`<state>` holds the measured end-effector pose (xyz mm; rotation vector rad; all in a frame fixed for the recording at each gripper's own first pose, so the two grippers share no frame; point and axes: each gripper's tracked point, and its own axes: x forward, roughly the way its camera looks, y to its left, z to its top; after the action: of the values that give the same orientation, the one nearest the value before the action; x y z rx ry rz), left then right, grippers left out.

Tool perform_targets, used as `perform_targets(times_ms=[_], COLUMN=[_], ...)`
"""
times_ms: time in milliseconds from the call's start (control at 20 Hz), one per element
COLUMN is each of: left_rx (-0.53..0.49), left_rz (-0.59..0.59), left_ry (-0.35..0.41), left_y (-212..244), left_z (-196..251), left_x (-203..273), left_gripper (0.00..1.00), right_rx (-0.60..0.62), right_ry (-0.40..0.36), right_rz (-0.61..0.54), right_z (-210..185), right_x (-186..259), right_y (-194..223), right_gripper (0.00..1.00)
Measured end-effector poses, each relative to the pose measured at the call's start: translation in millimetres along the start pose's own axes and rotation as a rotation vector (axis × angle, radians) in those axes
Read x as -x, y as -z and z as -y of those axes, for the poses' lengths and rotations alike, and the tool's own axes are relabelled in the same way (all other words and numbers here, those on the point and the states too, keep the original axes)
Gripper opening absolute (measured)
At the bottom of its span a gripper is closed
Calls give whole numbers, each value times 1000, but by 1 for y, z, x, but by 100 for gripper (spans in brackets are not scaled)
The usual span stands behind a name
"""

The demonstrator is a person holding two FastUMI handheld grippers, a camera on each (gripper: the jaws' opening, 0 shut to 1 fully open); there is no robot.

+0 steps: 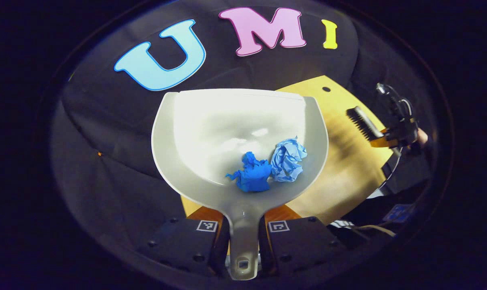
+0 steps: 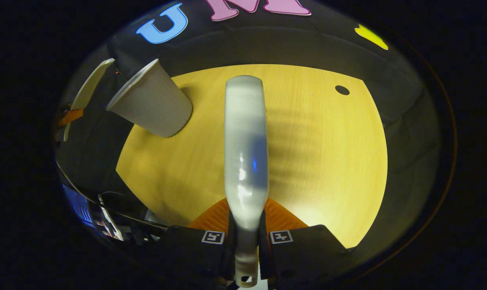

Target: Pick up the small broom and dustpan from the desktop, sweep the trash into the dustpan with the broom, and then empty the trash into the garbage bin.

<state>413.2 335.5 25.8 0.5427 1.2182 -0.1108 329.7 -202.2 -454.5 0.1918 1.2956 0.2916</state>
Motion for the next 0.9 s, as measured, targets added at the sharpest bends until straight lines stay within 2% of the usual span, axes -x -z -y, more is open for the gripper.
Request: perform_targets(times_ms=[100, 200, 300, 450, 600, 750, 800, 850, 900], left_rx=[-88, -140, -209, -405, -566, -747, -773, -751, -688], left_rz=[-119, -190, -250, -281, -272, -260, -242, -227, -202], left_ry=[-132, -165, -181, -247, -324, -460, -489, -496, -489], left_y=[9, 15, 4, -24, -44, -33, -30, -25, -21], left_z=[-43, -23, -29, -17, 2, -5, -3, -5, -7], left_x=[-25, -24, -22, -15, -5, -12, -15, -13, -13], left_gripper=[29, 29, 30, 31, 29, 29, 31, 30, 29], right_rx=[-55, -58, -51, -78, -91, -115, -123, -126, -124], right_ry=[-64, -60, -64, -98, -92, -110, -114, -114, -108], right_rz=[9, 26, 6, -4, 1, -2, 0, 0, 3], right_z=[-4, -4, -7, -8, -11, -12, -14, -14, -13], right_x=[-1, -1, -1, 3, 1, 1, 1, 1, 0], right_y=[3, 2, 3, 3, 4, 4, 2, 3, 2], right_gripper=[26, 26, 27, 27, 27, 26, 26, 26, 26])
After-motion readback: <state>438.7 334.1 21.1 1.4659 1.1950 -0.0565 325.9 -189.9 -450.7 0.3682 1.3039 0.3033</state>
